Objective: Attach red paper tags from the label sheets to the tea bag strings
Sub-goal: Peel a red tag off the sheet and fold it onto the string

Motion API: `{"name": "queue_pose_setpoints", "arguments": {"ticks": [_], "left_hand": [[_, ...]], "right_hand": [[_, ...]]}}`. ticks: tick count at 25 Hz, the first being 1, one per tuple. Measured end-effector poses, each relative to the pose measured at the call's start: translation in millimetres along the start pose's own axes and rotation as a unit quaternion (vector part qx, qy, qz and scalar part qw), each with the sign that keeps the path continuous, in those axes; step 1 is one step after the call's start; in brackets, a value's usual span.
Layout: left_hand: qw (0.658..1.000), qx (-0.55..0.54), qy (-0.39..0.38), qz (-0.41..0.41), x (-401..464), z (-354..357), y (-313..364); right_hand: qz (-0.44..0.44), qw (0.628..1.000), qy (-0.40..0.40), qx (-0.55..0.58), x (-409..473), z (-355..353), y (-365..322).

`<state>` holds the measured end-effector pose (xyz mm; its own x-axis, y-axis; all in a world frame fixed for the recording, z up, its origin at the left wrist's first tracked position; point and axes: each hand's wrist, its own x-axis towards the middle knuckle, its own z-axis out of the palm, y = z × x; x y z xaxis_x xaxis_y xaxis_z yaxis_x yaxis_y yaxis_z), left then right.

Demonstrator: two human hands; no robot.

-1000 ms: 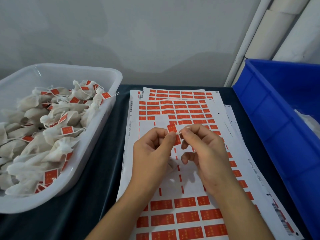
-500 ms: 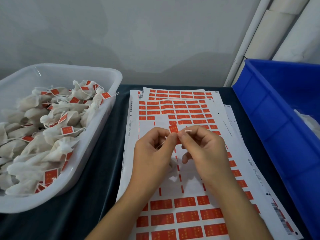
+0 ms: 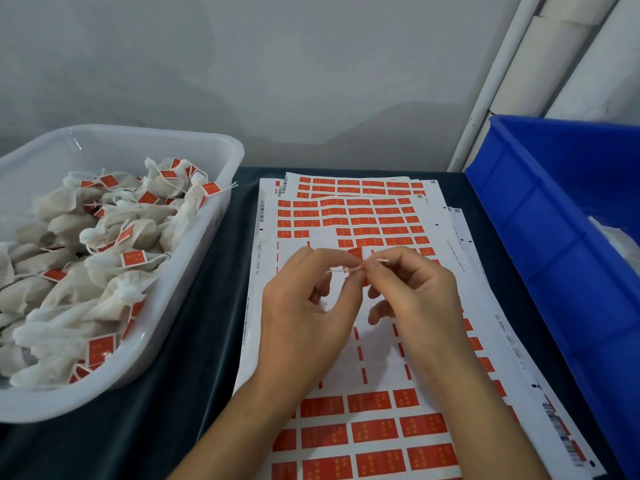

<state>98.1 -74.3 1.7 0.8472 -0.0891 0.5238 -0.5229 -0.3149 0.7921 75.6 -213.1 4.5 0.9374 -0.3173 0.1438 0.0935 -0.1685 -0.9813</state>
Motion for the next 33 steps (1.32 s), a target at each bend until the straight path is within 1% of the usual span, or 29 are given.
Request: {"name": "queue_pose_setpoints", "arguments": {"ticks": [3,6,9,11,12,15,18,23,33], "left_hand": [[1.000,0.029,0.006,-0.006,0.5,1.3,-4.4],[0.999,0.047,0.009,-0.024,0.8,1.4,-7.3],[0.998,0.042,-0.014,-0.050,1.6,1.0,-7.7],[0.994,0.002,-0.058,-0.097,4.0,-0.8,-8.3],[0.988,-0.038,-0.082,-0.129,6.2,-1.8,-8.8],[0.952,-0.151,-0.119,-0.238,12.2,-6.2,-10.5],[0.926,-0.188,-0.147,-0.294,14.1,-10.2,-12.7],[0.906,-0.214,-0.167,-0.325,15.1,-11.8,-17.8],[0.903,-0.204,-0.162,-0.343,15.9,-10.9,-15.3]], "right_hand": [[-0.011,1.000,0.020,-0.003,-0.4,-1.2,-0.9],[-0.041,0.998,0.048,-0.029,-1.1,-1.5,-2.2],[-0.058,0.996,0.052,-0.043,-1.0,-3.6,-3.1],[-0.061,0.996,0.042,-0.051,0.0,-5.6,-3.7],[-0.058,0.996,0.035,-0.053,0.8,-6.8,-4.2],[-0.048,0.997,0.004,-0.052,2.3,-9.5,-5.0],[-0.038,0.998,-0.014,-0.047,2.2,-10.2,-5.1],[-0.033,0.999,-0.026,-0.033,2.8,-11.3,-5.4],[-0.027,0.999,-0.030,-0.026,3.0,-10.6,-5.6]]}}
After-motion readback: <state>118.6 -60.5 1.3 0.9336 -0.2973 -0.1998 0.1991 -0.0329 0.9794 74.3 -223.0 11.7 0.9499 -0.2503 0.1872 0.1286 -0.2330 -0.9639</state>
